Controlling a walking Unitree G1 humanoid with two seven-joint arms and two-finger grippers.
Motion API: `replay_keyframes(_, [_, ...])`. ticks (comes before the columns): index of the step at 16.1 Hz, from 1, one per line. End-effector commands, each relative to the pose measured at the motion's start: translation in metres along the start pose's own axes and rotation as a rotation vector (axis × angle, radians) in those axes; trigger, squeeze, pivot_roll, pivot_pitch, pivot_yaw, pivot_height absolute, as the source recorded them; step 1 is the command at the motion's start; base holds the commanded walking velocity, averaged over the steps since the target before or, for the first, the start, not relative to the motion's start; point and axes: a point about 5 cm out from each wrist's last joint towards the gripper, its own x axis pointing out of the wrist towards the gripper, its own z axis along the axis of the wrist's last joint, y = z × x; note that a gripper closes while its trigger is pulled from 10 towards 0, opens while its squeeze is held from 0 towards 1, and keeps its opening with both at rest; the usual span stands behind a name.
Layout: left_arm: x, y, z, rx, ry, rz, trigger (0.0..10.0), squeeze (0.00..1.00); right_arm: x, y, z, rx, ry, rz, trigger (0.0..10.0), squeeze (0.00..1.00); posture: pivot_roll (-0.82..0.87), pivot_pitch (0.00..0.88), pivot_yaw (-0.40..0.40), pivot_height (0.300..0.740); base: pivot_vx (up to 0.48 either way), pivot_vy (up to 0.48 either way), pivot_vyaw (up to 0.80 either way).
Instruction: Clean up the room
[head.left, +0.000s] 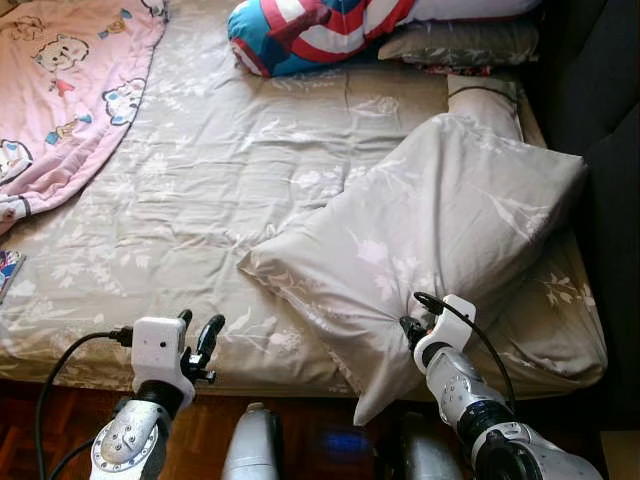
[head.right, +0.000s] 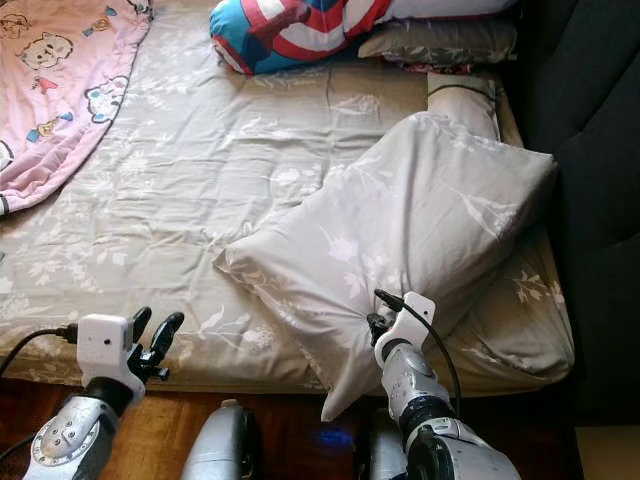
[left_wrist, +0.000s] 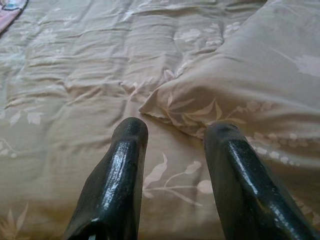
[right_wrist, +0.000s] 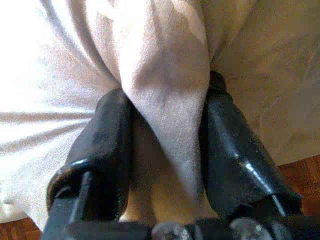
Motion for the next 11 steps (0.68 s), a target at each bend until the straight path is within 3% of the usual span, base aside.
replay_keyframes(1, [-0.003,0.003,-0.003,-0.008,0.025,0.010,10.0,0.00,-0.005,-0.011,-0.034,0.013,0.124,-0.040,0.0,0.00,0.19,0.332,0.071,0.663,0.000,0.000,0.00])
replay_keyframes(11, [0.002,-0.001,-0.010,-0.028,0.026,0.019,10.0,0.00,-0.007,-0.023,-0.034,0.022,0.103,-0.060,0.0,0.00,0.15,0.270,0.040,0.663,0.000,0.000,0.00])
